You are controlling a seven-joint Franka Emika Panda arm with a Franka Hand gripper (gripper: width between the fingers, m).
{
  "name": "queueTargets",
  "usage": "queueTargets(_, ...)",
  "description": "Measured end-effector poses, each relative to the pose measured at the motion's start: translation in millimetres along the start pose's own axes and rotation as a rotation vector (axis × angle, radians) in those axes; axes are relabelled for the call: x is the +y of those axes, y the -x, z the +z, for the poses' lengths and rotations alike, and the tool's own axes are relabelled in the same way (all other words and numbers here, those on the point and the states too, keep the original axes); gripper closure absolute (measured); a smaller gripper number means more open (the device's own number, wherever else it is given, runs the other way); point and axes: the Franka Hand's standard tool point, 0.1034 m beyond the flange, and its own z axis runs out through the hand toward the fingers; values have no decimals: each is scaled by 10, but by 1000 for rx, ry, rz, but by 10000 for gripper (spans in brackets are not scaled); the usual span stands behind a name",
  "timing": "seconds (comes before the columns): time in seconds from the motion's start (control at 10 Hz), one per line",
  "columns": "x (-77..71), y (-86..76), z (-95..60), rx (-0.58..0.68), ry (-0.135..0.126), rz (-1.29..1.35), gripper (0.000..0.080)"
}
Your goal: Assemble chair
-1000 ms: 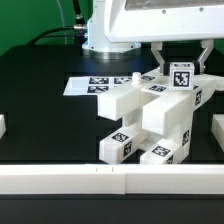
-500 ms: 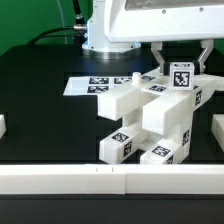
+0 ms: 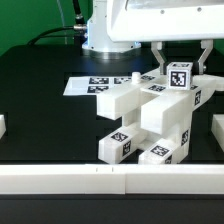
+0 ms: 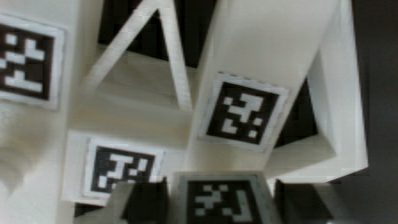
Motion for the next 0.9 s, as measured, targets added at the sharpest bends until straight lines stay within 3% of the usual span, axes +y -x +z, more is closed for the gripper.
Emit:
queueTargets(0.7, -25, 8, -1, 0, -5, 471, 509)
queueTargets(0.8, -25, 8, -1, 0, -5, 491, 303)
queueTargets(0.9, -23, 6, -1, 0, -5, 476, 303)
